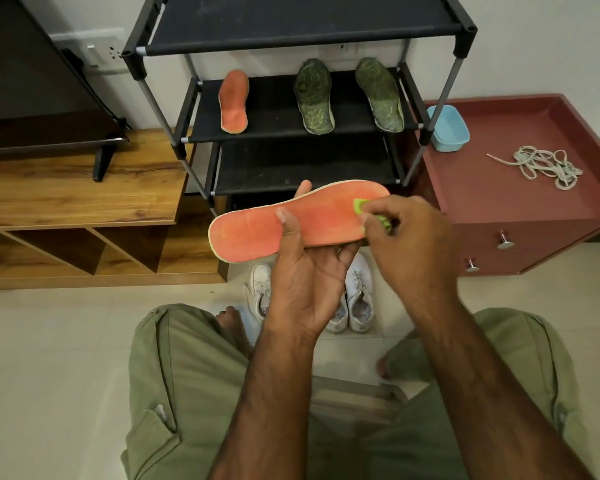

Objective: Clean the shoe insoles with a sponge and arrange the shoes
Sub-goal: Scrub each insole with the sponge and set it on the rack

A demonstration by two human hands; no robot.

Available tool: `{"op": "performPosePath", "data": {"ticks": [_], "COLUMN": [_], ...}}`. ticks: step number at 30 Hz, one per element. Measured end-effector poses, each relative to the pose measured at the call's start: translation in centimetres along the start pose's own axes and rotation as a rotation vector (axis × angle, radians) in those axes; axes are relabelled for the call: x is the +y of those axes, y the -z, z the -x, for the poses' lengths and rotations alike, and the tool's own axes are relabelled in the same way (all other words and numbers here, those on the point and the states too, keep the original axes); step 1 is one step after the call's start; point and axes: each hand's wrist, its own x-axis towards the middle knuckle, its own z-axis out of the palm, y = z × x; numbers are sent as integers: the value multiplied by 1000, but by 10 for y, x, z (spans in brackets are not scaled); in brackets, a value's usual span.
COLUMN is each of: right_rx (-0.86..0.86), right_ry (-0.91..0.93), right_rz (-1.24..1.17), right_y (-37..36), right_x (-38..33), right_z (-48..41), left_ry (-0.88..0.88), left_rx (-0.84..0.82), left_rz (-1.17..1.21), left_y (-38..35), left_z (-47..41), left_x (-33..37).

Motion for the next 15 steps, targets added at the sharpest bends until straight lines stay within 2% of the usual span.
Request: {"op": "performPosePath", "data": {"ticks": [3,9,12,15], "right_rx": [16,-23,-52,-75], "right_ry": [-77,-103,-81,-13], "right_rz": [-74,-351,-358,-248], "right_y": [2,0,-5,-9], "right_x": [9,-6,-13,-17], "right_z": [-6,4,13,25], "left_ry": [-81,-59,-45,3], "left_rx": [-45,-5,-4,8], "left_rz": [-8,-32,-41,-53], "left_y": [7,5,2,3], "left_z": [-6,-7,-5,-5], "left_x": [-4,-3,-8,-12]}}
